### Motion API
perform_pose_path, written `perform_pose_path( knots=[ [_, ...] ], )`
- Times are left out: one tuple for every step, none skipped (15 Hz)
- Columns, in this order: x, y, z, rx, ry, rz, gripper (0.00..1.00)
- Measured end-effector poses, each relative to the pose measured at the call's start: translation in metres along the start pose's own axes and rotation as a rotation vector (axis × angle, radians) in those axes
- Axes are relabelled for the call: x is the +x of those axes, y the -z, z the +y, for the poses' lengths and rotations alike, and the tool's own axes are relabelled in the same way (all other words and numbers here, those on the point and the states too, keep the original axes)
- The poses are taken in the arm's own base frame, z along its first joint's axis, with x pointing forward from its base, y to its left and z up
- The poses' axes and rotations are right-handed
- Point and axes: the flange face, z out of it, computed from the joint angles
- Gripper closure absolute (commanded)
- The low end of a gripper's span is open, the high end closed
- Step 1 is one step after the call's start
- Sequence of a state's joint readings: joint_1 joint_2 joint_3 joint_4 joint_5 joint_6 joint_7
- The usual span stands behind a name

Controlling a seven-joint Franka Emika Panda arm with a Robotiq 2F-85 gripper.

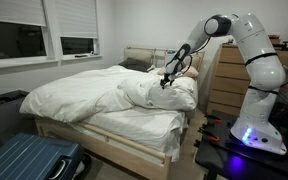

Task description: Make the bed

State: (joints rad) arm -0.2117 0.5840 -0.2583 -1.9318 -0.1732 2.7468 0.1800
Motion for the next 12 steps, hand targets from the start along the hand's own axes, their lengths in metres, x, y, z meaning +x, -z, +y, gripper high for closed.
perform_pose_path(
  knots=[
    [0.001,-0.004,-0.001,0.004,-0.003,-0.003,0.0],
    [0.001,-0.007,-0.001,0.008,-0.002,-0.007,0.0],
    [0.002,-0.011,-0.002,0.013,-0.004,-0.01,0.0],
    [0.002,-0.014,-0.004,0.017,-0.003,-0.014,0.12],
    [0.002,-0.016,-0.005,0.021,-0.003,-0.018,0.26],
    [0.002,-0.018,-0.005,0.024,-0.004,-0.02,0.32],
    [0.003,-0.02,-0.005,0.028,0.0,-0.024,0.42],
    [0.003,-0.022,-0.005,0.032,0.0,-0.028,0.49],
    [0.004,-0.022,-0.005,0.037,0.004,-0.032,0.57],
    [0.005,-0.022,-0.004,0.041,0.003,-0.034,0.64],
    [0.006,-0.021,-0.003,0.043,0.002,-0.034,0.71],
    [0.007,-0.02,-0.002,0.043,0.002,-0.033,0.79]
  ],
)
